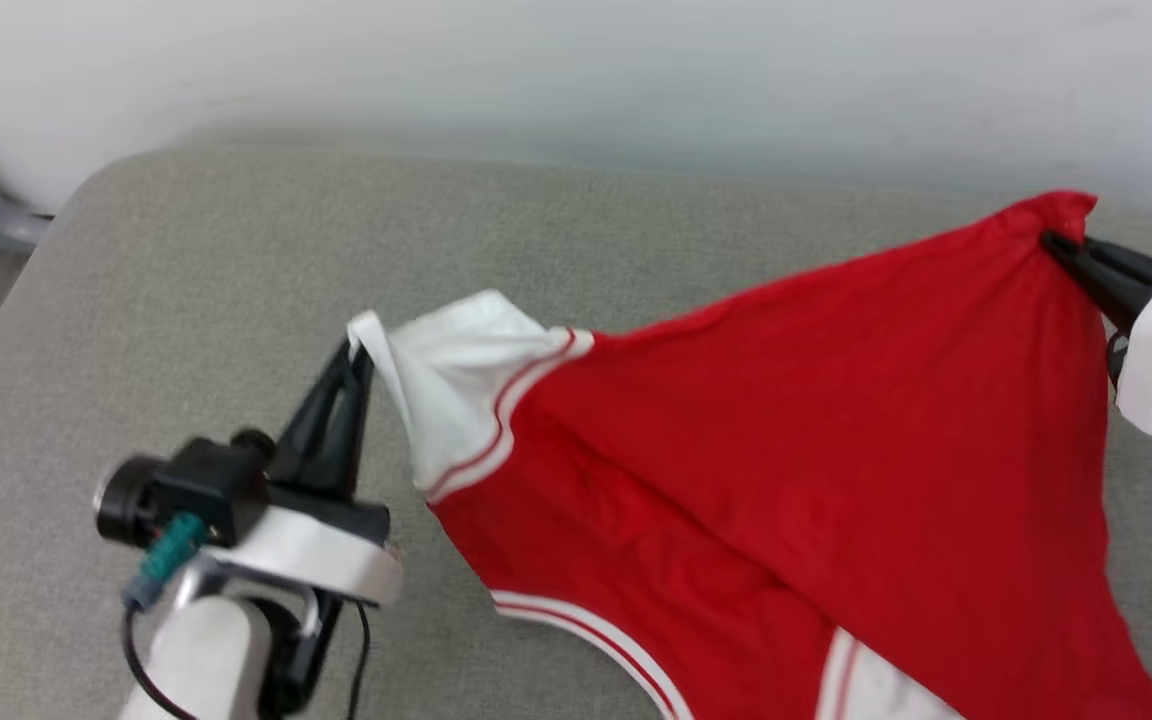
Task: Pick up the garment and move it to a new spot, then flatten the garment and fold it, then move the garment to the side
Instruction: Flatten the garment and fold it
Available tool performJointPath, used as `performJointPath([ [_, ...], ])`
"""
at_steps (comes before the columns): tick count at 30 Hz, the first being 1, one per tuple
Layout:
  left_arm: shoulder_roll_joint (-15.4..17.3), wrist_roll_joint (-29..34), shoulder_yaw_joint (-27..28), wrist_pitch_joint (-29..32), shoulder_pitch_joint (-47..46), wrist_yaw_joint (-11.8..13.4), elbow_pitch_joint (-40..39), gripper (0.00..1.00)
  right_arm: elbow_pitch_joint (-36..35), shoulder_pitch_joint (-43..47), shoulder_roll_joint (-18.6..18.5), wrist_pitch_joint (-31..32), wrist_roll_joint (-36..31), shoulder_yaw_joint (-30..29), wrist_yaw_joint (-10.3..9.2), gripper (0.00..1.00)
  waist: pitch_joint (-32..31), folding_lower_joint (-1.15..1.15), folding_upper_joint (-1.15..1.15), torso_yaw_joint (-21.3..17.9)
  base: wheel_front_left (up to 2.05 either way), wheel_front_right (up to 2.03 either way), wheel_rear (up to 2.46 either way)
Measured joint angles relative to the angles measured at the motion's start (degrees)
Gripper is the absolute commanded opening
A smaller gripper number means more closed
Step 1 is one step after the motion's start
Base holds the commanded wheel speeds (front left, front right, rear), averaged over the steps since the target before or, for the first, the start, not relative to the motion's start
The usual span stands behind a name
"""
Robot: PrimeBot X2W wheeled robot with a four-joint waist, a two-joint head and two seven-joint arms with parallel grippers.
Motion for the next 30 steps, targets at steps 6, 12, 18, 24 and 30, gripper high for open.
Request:
performJointPath([
  [6,2.6,-0.4,1.0,3.3,-8.5,-1.3,-4.2,0.0,-3.6,0.1,1.9,-1.4,-1.7,-5.4,0.0,0.0,-2.6,0.0,0.0,-2.0,0.0,0.0,0.0],
  [12,5.1,-1.3,0.9,7.1,-19.7,-2.9,-5.8,0.0,-6.4,-1.6,4.5,-1.1,-4.8,-12.0,0.0,0.0,-3.8,0.0,0.0,-3.7,0.0,0.0,0.0],
  [18,8.0,-2.1,-0.9,10.2,-30.9,-4.0,-4.6,0.0,-9.6,-4.5,6.8,1.2,-7.2,-16.9,0.0,0.0,-3.3,0.0,0.0,-4.5,0.0,0.0,0.0],
  [24,9.6,-3.6,-3.2,12.6,-41.8,-4.5,-1.6,0.0,-12.5,-8.8,7.5,4.5,-8.9,-19.7,0.0,0.0,-1.1,0.0,0.0,-4.7,0.0,0.0,0.0],
  [30,9.9,-4.9,-5.2,13.0,-52.1,-4.7,2.8,0.0,-12.8,-15.3,8.2,6.4,-10.8,-21.3,0.0,0.0,3.2,0.0,0.0,-4.8,0.0,0.0,0.0],
])
